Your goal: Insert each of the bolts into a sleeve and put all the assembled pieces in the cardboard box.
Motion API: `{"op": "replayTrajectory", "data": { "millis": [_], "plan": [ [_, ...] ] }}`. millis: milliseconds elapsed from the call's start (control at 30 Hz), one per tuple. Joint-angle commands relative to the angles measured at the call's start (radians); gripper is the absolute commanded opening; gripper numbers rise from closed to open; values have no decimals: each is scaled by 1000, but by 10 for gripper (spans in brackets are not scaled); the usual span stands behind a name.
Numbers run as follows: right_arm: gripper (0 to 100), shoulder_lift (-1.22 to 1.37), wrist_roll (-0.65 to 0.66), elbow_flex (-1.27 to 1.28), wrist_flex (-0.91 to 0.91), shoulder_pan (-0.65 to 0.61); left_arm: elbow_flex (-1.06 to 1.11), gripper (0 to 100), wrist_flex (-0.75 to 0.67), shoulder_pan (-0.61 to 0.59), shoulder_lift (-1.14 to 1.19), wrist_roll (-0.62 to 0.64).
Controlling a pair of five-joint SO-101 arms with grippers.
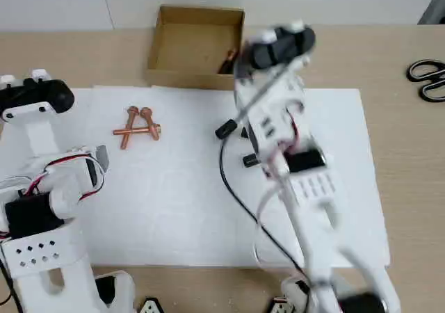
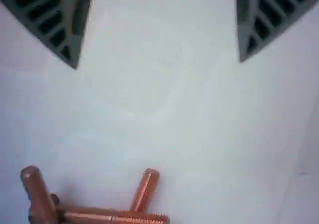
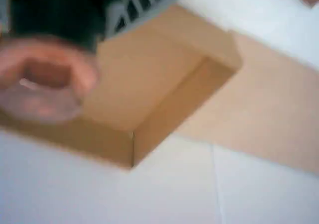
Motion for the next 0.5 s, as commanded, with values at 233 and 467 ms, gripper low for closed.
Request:
{"op": "replayTrajectory", "data": {
  "millis": [233,467],
  "plan": [
    [4,676,-5,-671,-259,-31,61,196,5,-2,-6,-5],
    [4,1024,-5,-984,-260,-54,73,196,11,0,-6,-5]
  ]
}}
